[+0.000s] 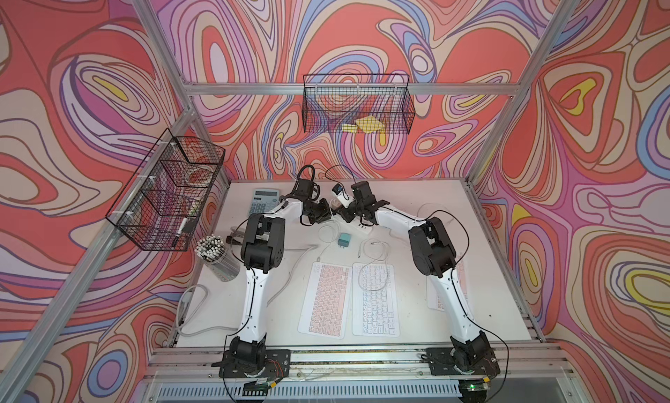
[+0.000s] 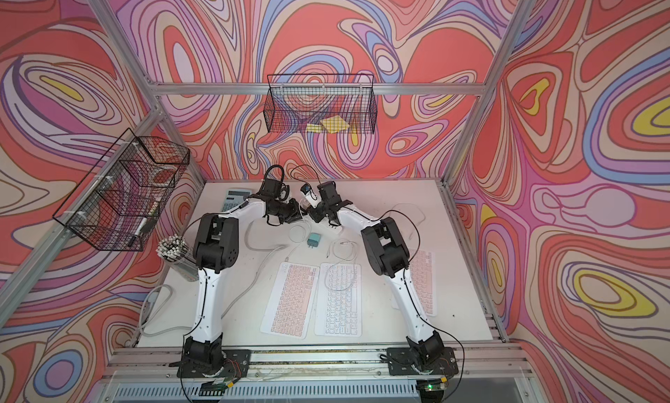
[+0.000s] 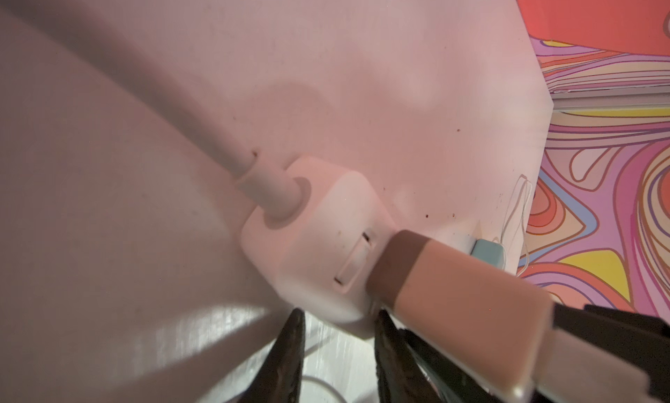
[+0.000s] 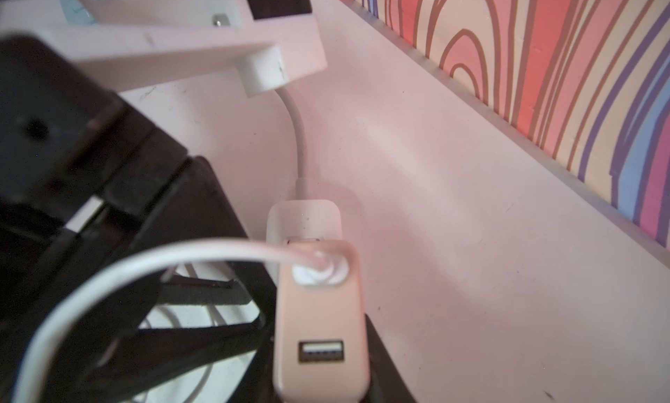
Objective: Unplug the wireless keyboard
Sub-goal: Remove the plug from the socket.
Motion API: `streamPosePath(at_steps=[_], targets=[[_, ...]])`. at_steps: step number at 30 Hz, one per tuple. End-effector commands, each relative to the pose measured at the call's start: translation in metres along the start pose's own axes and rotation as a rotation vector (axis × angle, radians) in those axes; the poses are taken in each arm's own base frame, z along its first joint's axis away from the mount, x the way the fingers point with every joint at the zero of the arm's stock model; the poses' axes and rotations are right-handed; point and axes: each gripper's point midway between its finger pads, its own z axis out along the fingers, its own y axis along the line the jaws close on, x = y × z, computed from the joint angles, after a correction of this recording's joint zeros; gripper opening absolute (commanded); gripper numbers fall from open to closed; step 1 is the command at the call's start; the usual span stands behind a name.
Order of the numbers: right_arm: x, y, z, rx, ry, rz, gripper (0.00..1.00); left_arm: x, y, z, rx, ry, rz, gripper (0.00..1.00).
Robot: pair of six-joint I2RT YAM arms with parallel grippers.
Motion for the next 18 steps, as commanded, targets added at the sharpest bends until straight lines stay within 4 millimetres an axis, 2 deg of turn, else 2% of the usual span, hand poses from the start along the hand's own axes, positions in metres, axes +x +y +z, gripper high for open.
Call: streamPosePath(at_steps=[1,4,7,12,18], targets=[[-0.036,0.008,-0.018,-0.15,-0.102,0.127,0.19,0.034,0.085,0.027,-0.227,0.082,-0.137,0.34],[-0.042,0.007,-0.026,-0.221,-0.139,0.192,0.18,0.035,0.085,0.028,-0.222,0.083,-0.138,0.34],[-0.042,0.007,-0.025,-0.197,-0.134,0.167,0.17,0.035,0.084,0.028,-0.219,0.083,-0.142,0.34],[-0.032,0.023,-0.013,-0.08,-0.065,-0.028,0.17,0.035,0.085,0.029,-0.216,0.082,-0.155,0.34],[-0.035,0.04,-0.009,-0.033,-0.064,-0.17,0.17,0.034,0.086,0.031,-0.22,0.08,-0.186,0.35]])
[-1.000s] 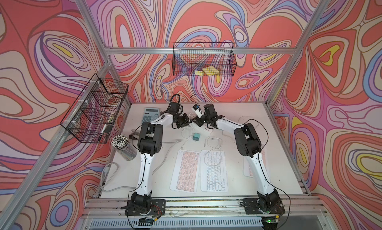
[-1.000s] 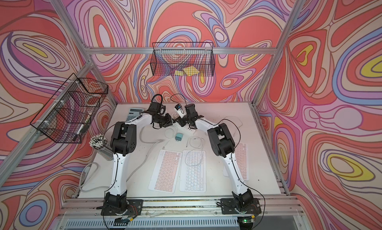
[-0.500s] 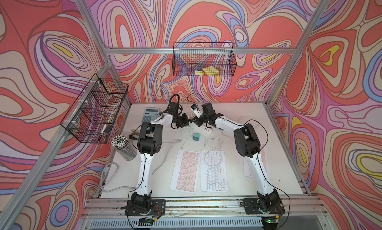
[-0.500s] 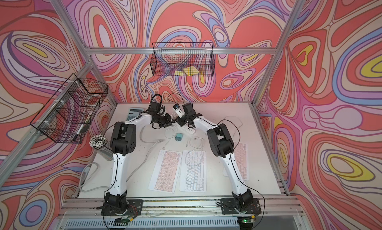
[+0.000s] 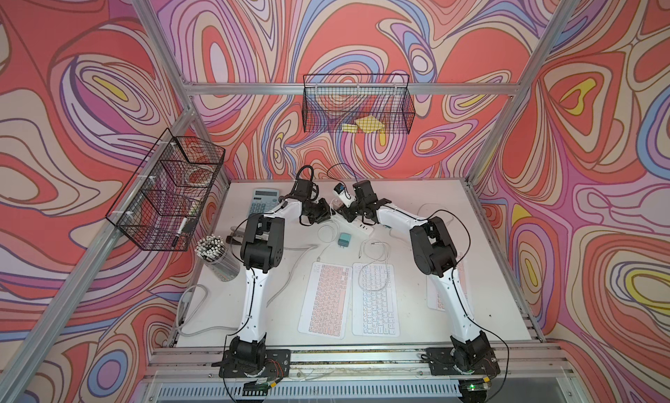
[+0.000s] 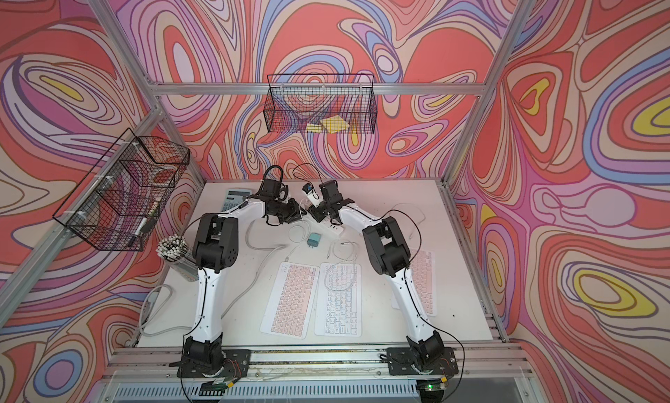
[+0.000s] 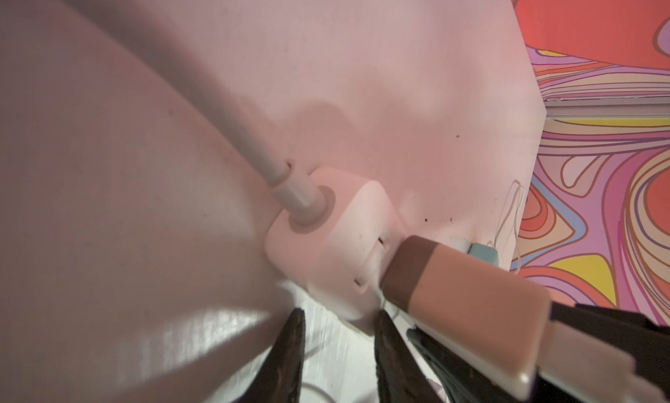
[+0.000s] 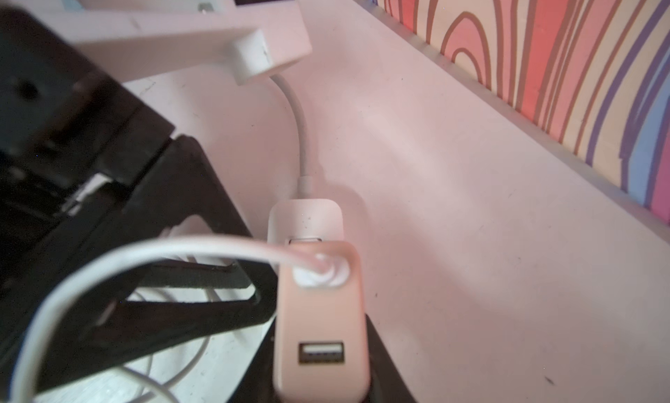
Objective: Unplug the wireless keyboard
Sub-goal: Remove the plug from the socket.
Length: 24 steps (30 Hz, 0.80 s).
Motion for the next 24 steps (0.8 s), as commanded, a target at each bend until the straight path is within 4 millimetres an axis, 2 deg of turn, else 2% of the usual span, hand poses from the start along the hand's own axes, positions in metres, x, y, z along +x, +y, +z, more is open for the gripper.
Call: streamPosePath(at_steps=[1,5,10,13,20,24], targets=[[-0.039,0.039,-0.008,-0.046,-0.084,-0.132,0.17,0.032,0.086,0.031,-0.23,0.071,-0.169,0.35],[-0.039,0.048,-0.005,-0.112,-0.08,-0.066,0.17,0.034,0.086,0.036,-0.215,0.059,-0.229,0.36],[-0.032,0.06,-0.001,-0.195,-0.066,0.021,0.16,0.036,0.074,0.042,-0.162,0.041,-0.273,0.39],[-0.026,0.061,0.001,-0.212,-0.058,0.071,0.16,0.04,0.077,0.045,-0.174,0.05,-0.279,0.4],[-0.032,0.049,-0.003,-0.241,-0.106,0.222,0.15,0.048,0.082,0.043,-0.22,0.053,-0.28,0.37],[-0.038,0.054,-0.005,-0.23,-0.13,0.165,0.14,0.049,0.082,0.042,-0.23,0.056,-0.278,0.37]])
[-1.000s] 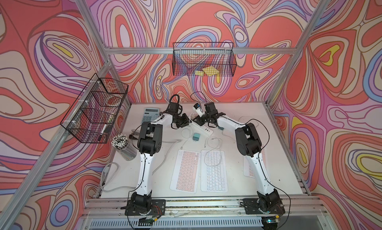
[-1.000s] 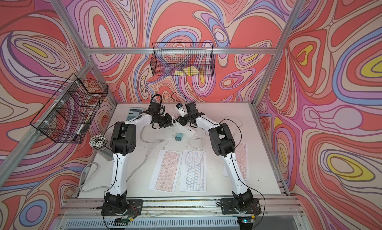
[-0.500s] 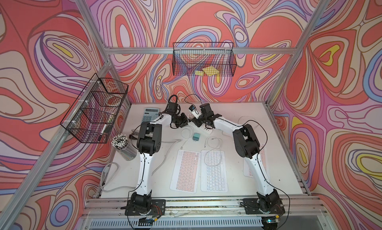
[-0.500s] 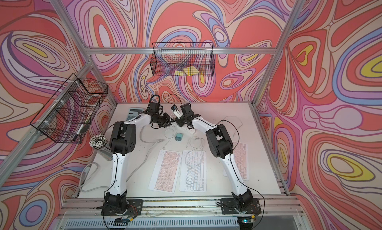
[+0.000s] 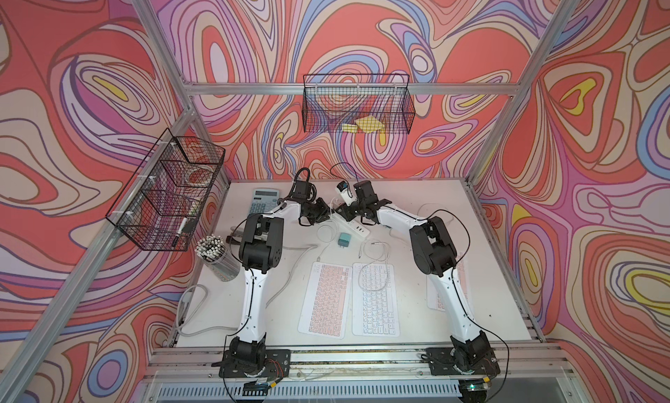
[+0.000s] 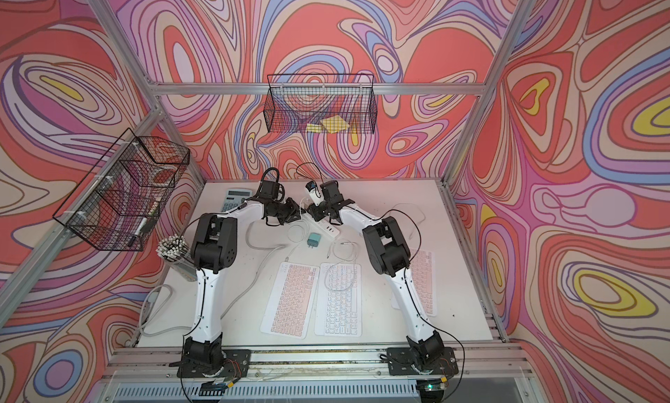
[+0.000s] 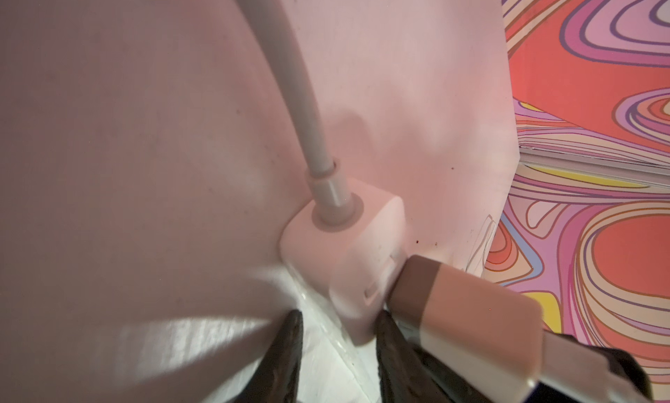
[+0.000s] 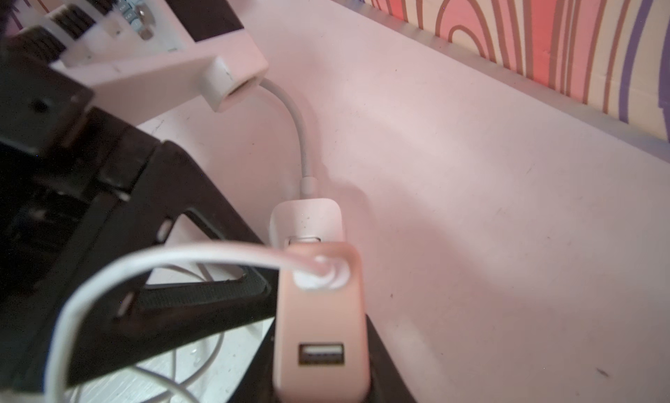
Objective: Unplug the wireless keyboard
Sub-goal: Remove the plug from the socket.
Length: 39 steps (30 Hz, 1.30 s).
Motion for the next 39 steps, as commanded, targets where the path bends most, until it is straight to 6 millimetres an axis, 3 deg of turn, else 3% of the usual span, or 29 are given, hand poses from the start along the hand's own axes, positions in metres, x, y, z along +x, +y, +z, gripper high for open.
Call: streamPosePath(at_steps=[1,13,18,22,27,31,34,39], targets=[[-0.024,0.063,-0.001,-0.175,-0.075,-0.08,0.14,0.04,0.089,0.037,-0.267,0.074,-0.112,0.37],[-0.003,0.102,0.014,-0.118,0.011,-0.328,0.14,0.041,0.085,0.036,-0.319,0.095,-0.075,0.35],[0.005,0.101,0.018,-0.054,0.053,-0.405,0.14,0.041,0.085,0.036,-0.329,0.102,-0.068,0.35],[-0.004,0.099,0.012,-0.095,0.037,-0.31,0.13,0.041,0.085,0.036,-0.332,0.104,-0.071,0.35],[-0.04,0.085,-0.015,-0.267,-0.114,-0.046,0.12,0.042,0.084,0.037,-0.316,0.101,-0.079,0.35],[-0.052,0.077,-0.026,-0.406,-0.178,0.102,0.11,0.043,0.084,0.038,-0.307,0.105,-0.083,0.35],[-0.051,0.08,-0.026,-0.446,-0.18,0.12,0.11,0.043,0.084,0.04,-0.296,0.1,-0.095,0.35],[-0.03,0.079,-0.019,-0.434,-0.143,0.145,0.1,0.044,0.086,0.047,-0.247,0.069,-0.161,0.37]])
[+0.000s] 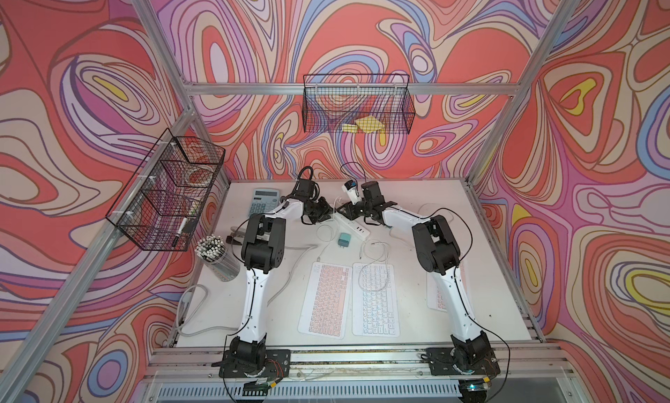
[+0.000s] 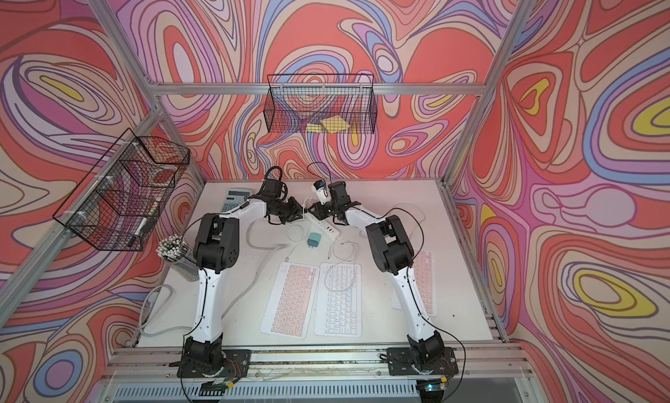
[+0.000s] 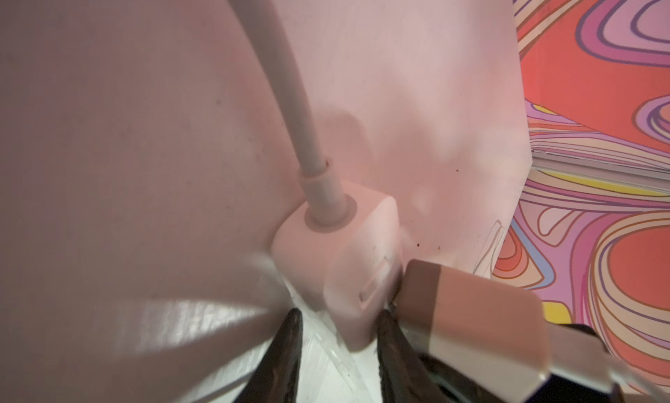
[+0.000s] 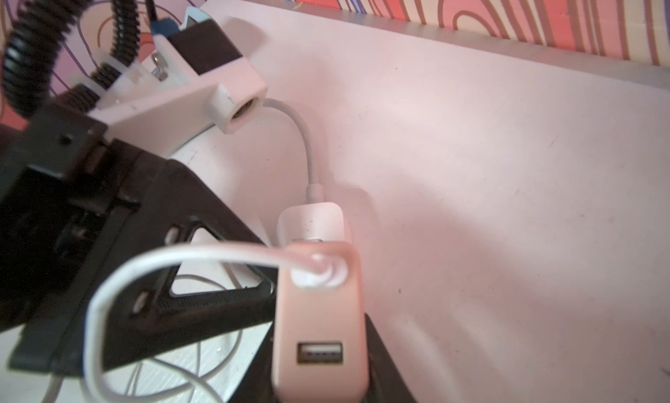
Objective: Unplug the wireless keyboard
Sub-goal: Remove the plug from the socket.
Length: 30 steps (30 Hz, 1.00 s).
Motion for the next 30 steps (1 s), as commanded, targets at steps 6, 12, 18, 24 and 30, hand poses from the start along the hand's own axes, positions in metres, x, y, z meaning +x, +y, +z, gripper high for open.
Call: streamPosePath(at_steps=[6,12,18,24,30], targets=[[0.0,0.092,0.003,-0.277,0.01,-0.056,0.1,0.038,0.085,0.049,-0.228,0.051,-0.149,0.38],[0.019,0.118,0.015,-0.224,0.073,-0.212,0.09,0.04,0.082,0.051,-0.249,0.037,-0.139,0.39],[0.028,0.135,0.022,-0.167,0.12,-0.359,0.09,0.039,0.081,0.051,-0.257,0.044,-0.128,0.38],[0.031,0.128,0.025,-0.101,0.169,-0.415,0.09,0.039,0.08,0.051,-0.263,0.05,-0.121,0.37],[0.036,0.113,0.027,-0.023,0.214,-0.445,0.09,0.04,0.081,0.051,-0.265,0.054,-0.119,0.37]])
